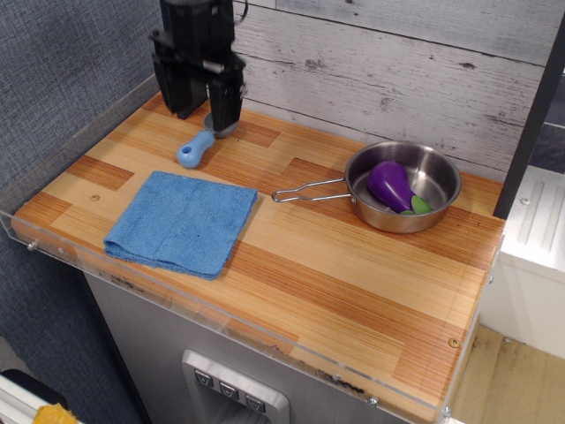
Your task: Place the spoon above the napkin.
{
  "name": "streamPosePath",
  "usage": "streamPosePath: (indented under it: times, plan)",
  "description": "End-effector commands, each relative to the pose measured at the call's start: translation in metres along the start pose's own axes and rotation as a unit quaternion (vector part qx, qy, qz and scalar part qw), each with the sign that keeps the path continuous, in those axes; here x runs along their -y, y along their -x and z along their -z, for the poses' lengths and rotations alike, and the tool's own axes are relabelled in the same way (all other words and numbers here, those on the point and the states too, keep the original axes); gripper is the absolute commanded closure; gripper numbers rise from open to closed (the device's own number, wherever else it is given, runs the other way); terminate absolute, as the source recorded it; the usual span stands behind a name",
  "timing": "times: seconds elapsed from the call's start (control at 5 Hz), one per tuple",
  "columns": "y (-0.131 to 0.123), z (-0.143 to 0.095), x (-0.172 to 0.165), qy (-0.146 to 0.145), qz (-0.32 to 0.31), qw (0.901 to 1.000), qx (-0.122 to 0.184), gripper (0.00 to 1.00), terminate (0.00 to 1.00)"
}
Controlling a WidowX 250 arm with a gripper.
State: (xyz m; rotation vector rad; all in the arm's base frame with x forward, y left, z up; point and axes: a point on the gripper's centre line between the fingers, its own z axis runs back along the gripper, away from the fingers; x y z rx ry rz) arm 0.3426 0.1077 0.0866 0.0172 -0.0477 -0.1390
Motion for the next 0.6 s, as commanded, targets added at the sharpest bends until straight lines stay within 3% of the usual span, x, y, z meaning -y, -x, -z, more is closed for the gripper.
streamPosePath:
  times: [0.0, 0.2, 0.4]
  plan:
    - [0.028, -0.04, 0.034, 0.019, 0.015, 0.9989, 0.039, 0.0, 0.0]
    - [0.043, -0.036, 0.041, 0.019, -0.003, 0.9995, 0.026, 0.0, 0.0]
    - [0.043, -0.036, 0.041, 0.019, -0.003, 0.9995, 0.026, 0.0, 1.0]
